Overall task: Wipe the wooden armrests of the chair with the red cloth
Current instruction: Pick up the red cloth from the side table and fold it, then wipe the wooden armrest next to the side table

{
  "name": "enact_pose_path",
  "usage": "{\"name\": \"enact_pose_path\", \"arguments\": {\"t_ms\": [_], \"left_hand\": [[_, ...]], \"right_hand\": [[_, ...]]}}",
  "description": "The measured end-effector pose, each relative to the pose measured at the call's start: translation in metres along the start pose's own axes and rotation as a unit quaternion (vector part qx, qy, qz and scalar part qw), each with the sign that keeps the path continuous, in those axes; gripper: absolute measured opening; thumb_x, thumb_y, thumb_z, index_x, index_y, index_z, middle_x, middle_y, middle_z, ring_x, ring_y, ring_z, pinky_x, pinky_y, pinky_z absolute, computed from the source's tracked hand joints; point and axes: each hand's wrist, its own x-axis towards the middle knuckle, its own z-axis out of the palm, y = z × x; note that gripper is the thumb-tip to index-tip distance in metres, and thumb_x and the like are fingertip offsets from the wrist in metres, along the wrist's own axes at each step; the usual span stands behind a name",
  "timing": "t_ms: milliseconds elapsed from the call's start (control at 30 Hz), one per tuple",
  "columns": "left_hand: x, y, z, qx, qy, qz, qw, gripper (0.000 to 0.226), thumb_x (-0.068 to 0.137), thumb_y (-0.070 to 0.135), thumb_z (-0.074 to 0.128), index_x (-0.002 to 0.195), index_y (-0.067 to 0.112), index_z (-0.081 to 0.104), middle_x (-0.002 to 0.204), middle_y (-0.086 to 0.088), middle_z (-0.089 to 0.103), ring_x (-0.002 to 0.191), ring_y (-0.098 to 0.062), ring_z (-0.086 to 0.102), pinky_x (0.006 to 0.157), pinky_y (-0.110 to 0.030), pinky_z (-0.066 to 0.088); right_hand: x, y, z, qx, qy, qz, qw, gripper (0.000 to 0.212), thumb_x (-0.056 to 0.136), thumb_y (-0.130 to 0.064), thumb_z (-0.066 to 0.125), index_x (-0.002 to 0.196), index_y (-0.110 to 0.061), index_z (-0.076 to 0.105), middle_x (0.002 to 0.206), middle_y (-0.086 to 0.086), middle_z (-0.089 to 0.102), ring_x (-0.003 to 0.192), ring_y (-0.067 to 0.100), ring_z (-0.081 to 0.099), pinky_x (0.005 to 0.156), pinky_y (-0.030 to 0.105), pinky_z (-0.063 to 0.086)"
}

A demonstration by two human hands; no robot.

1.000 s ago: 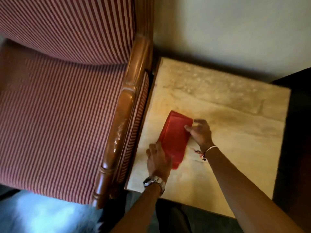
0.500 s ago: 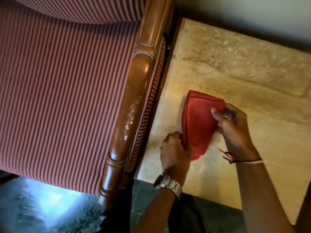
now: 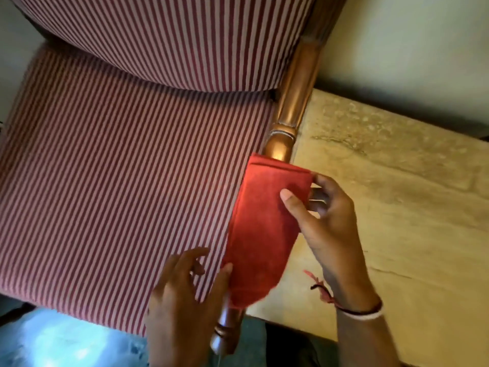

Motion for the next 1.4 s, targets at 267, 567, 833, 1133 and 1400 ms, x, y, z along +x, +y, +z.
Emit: {"name": "enact_pose_path", "arguments": {"t_ms": [267, 567, 833, 1133, 1400], "left_hand": [[0.076, -0.101, -0.004, 0.130, -0.013, 0.145, 0.981, 0.049, 0.095, 0.047, 0.046, 0.125, 0.012, 0.061, 0.128, -0.017, 0.062, 0.112, -0.031, 0.059, 0.087, -0.045, 0.053], [0.177, -0.197, 0.042, 0.342, -0.062, 0.350, 0.869, 0.066, 0.104, 0.047, 0.028, 0.159, 0.012, 0.020, 0.166, -0.023, 0.018, 0.154, -0.037, 0.022, 0.124, -0.055, 0.025], [0.179, -0.203, 0.048, 0.308, -0.038, 0.366, 0.878, 0.066, 0.103, 0.045, 0.027, 0.159, 0.012, 0.019, 0.166, -0.022, 0.019, 0.155, -0.035, 0.021, 0.124, -0.053, 0.024], [0.181, -0.205, 0.047, 0.318, -0.028, 0.372, 0.872, 0.066, 0.103, 0.044, 0.030, 0.159, 0.011, 0.020, 0.167, -0.022, 0.018, 0.156, -0.034, 0.019, 0.124, -0.054, 0.024], [0.178, -0.199, 0.044, 0.312, -0.023, 0.378, 0.871, 0.064, 0.104, 0.043, 0.028, 0.158, 0.010, 0.022, 0.165, -0.024, 0.022, 0.154, -0.036, 0.023, 0.124, -0.053, 0.026]], "right_hand": [[-0.055, 0.021, 0.089, -0.364, 0.157, -0.178, 0.901, 0.069, 0.105, -0.050, 0.039, 0.163, -0.023, 0.014, 0.174, 0.002, 0.009, 0.158, 0.018, 0.013, 0.128, 0.039, 0.023], [0.025, 0.017, 0.104, -0.463, 0.174, -0.188, 0.849, 0.065, 0.110, -0.035, 0.035, 0.164, -0.015, 0.007, 0.174, 0.017, 0.001, 0.161, 0.034, 0.002, 0.127, 0.056, 0.027], [0.038, 0.004, 0.102, -0.440, 0.185, -0.174, 0.861, 0.062, 0.112, -0.033, 0.032, 0.164, -0.015, 0.005, 0.174, 0.014, -0.003, 0.162, 0.030, 0.000, 0.120, 0.046, 0.043], [0.029, 0.011, 0.116, -0.501, 0.186, -0.151, 0.831, 0.079, 0.105, -0.059, 0.031, 0.164, -0.013, 0.005, 0.174, 0.017, 0.002, 0.161, 0.033, 0.003, 0.129, 0.051, 0.023], [-0.034, 0.041, 0.118, -0.530, 0.140, -0.180, 0.817, 0.089, 0.098, -0.072, 0.034, 0.163, -0.013, 0.018, 0.174, 0.011, 0.009, 0.162, 0.028, 0.005, 0.131, 0.051, 0.013]]}}
